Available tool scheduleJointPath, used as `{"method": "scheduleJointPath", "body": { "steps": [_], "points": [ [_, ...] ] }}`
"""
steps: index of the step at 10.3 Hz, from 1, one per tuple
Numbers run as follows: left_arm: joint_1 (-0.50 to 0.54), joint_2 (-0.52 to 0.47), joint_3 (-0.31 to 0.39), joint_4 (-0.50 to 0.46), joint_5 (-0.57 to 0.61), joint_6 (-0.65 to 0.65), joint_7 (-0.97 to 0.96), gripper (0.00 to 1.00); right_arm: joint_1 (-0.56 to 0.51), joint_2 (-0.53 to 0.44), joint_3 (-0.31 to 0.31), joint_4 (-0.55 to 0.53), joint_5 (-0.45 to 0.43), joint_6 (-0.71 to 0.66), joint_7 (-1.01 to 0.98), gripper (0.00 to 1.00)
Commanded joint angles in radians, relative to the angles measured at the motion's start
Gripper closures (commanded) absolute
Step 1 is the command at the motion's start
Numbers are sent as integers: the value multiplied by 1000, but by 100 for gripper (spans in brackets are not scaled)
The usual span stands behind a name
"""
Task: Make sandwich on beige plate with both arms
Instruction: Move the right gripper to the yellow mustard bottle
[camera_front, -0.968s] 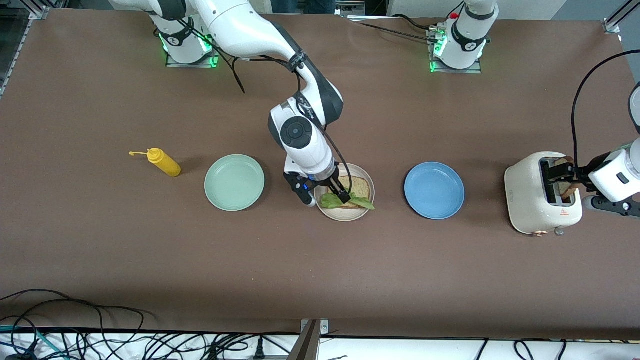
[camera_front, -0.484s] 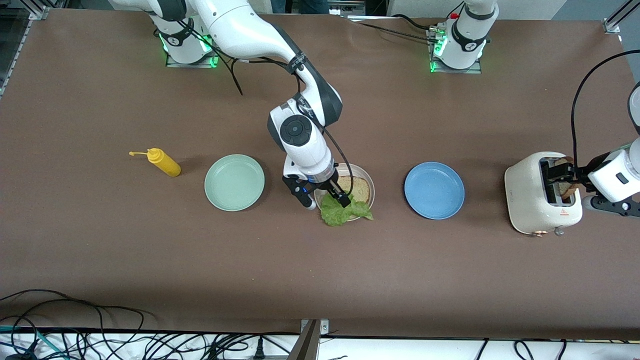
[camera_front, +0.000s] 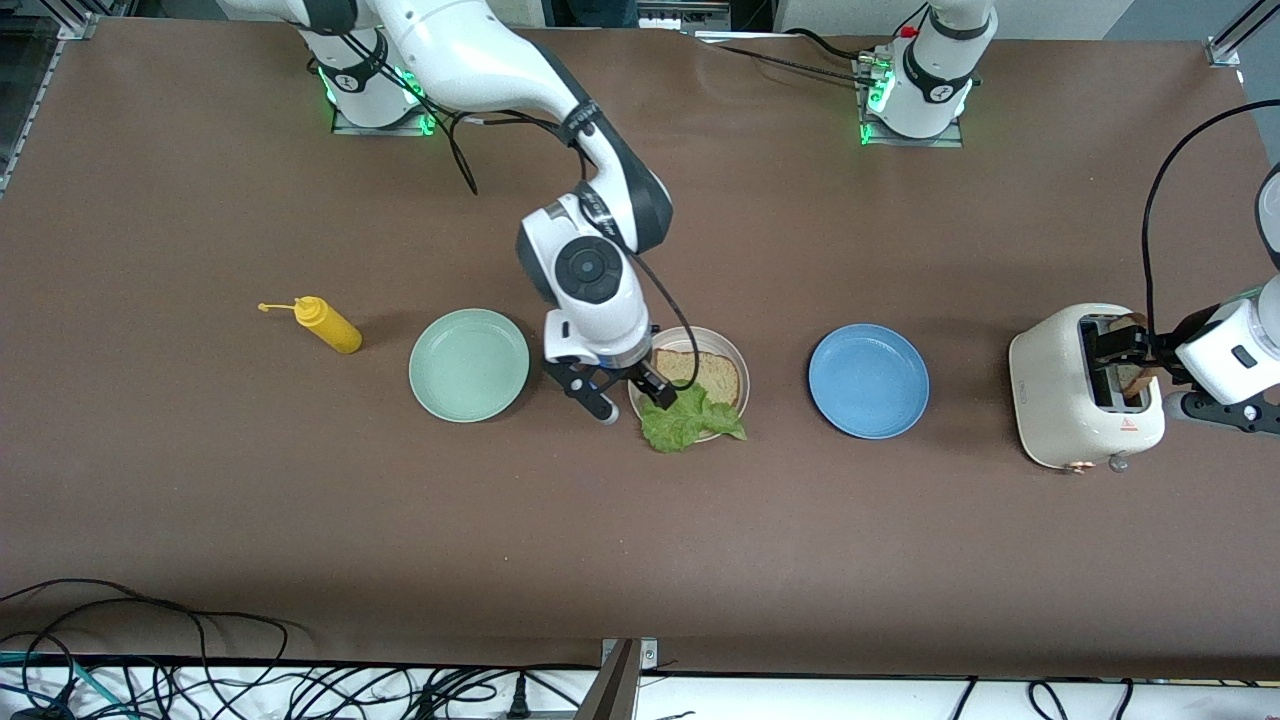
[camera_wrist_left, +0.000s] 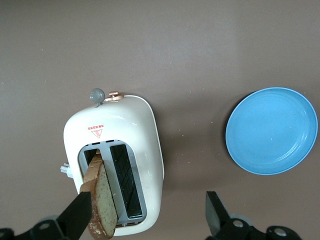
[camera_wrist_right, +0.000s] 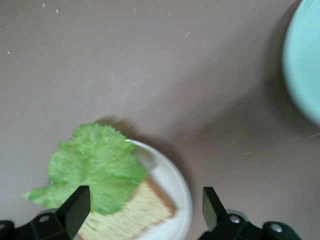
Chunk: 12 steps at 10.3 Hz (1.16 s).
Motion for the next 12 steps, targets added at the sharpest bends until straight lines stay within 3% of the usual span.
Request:
{"method": "scheduleJointPath", "body": {
  "steps": [1,4,7,9,11,12],
  "points": [
    [1,-5,-6,2,34,-3,3,0,-68,-133,-61,-27,-20,-288,-299,2],
    [1,-5,-6,2,34,-3,3,0,-69,-236,-270,-98,-16,-487,-754,2],
    [4,-5,-6,-1,34,-3,4,0,-69,-299,-468,-217,-10,-513,-1268,2],
    [4,-5,-6,1,34,-3,6,0,-72,-319,-563,-293,-5,-501,-1532,2],
    [2,-5,-6,2,34,-3,6,0,-120,-321,-651,-381,87,-492,-1845,1],
    [2,-5,-6,2,34,-3,6,0,-172,-321,-657,-427,121,-463,-2024,1]
  ]
}}
